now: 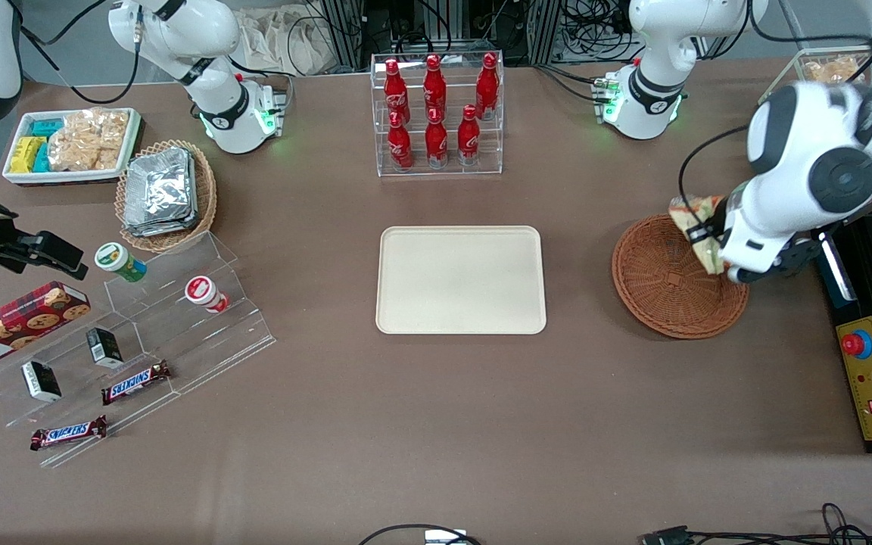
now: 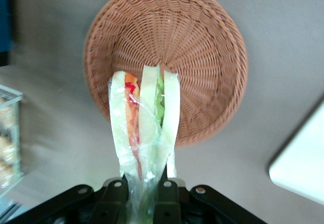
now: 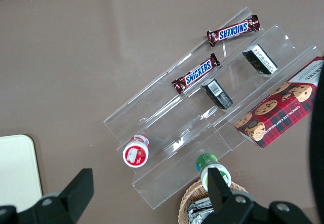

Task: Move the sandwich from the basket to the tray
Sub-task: 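Close the left gripper on the sandwich and lift it up, then carry the held sandwich with the left gripper over the cream tray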

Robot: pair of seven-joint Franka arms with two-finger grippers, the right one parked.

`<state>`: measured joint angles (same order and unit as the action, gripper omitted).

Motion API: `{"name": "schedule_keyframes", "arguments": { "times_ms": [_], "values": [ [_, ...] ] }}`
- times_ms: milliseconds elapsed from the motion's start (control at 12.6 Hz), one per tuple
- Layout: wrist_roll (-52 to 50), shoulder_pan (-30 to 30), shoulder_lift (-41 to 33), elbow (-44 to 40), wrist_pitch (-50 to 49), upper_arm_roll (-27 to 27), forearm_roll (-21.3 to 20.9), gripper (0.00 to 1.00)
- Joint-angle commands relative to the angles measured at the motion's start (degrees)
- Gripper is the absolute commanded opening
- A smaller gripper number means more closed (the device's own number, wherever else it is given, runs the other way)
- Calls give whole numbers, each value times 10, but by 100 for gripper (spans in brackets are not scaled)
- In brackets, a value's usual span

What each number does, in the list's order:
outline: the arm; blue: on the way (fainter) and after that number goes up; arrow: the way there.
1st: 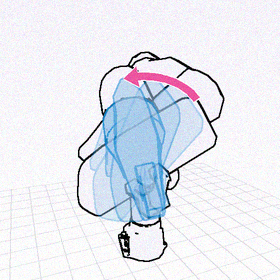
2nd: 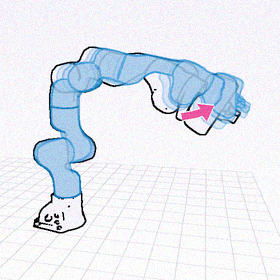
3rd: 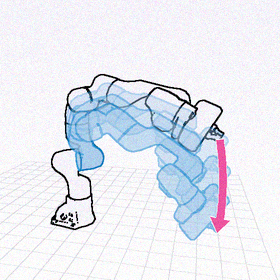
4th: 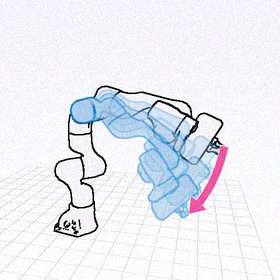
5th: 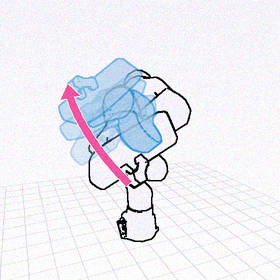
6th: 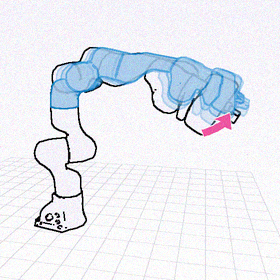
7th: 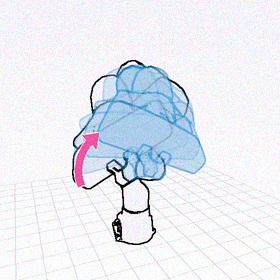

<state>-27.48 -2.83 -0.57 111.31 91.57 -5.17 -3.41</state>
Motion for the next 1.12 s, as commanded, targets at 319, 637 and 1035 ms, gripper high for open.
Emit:
{"name": "schedule_keyframes", "arguments": {
  "times_ms": [319, 637, 1035],
  "values": [
    [55, -1, 18, -234, -178, -97, 15, 0],
    [-52, -2, 69, -278, -171, -253, 30, 0],
    [-182, -2, 167, -347, -152, -358, 24, 0]
  ]
}}
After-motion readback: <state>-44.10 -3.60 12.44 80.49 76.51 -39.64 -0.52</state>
